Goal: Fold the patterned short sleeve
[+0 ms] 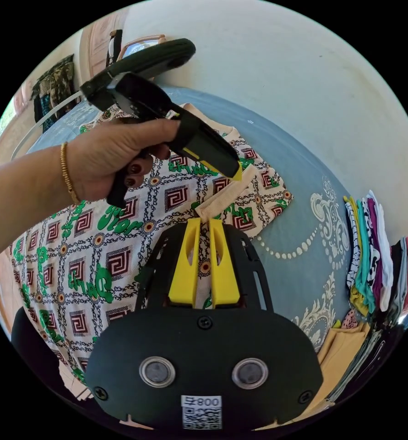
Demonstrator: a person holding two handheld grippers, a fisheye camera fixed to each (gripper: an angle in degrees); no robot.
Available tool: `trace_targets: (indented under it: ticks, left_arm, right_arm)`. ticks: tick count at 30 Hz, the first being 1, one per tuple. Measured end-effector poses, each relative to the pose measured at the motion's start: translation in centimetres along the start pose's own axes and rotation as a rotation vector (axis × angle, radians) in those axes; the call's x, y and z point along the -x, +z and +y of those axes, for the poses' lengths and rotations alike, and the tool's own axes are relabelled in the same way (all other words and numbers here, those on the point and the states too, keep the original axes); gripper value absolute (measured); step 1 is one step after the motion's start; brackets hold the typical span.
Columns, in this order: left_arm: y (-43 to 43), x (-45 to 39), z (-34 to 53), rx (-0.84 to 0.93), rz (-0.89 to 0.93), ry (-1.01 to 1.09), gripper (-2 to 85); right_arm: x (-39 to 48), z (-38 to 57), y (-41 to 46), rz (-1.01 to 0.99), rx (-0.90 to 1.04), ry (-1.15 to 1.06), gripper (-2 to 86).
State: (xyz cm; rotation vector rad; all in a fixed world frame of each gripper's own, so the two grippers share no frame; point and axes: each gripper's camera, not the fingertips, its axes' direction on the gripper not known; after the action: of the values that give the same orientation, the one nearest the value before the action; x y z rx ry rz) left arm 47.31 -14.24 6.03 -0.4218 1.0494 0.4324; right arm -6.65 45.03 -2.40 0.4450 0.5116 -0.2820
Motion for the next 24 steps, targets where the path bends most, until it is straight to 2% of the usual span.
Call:
trace_targets:
  ticks: [5, 11, 14, 19, 24]
  left_arm:
    - [1.0, -1.6, -2.2, 0.011, -0.009, 0.017, 2.6]
    - [0.7, -6.4, -5.1, -0.061, 0.083, 0.154, 1.6]
    - [1.8, -8.5, -6.5, -0.028, 0.012, 0.204, 1.7]
    - [2.3, -9.4, -7.6, 0.005, -0.036, 0.212, 2.1]
    - [0.1, -7.0, -7.0, -0.007, -0.147, 0.121, 2.5]
  right_arm:
    - [-4.2, 1.0, -1.5, -0.076, -0.065, 0.133, 2.3]
    - [-16.2, 7.2, -4.9, -0.368, -0.274, 0.511, 1.7]
    - [-20.0, 9.7, -3.9, -0.457, -0.284, 0.611, 1.5]
    - [-24.0, 11.2, -3.5, -0.477, -0.296, 0.688, 1.2]
    - [-28.6, 14.9, -1.7, -0.451, -0.199, 0.822, 0.5]
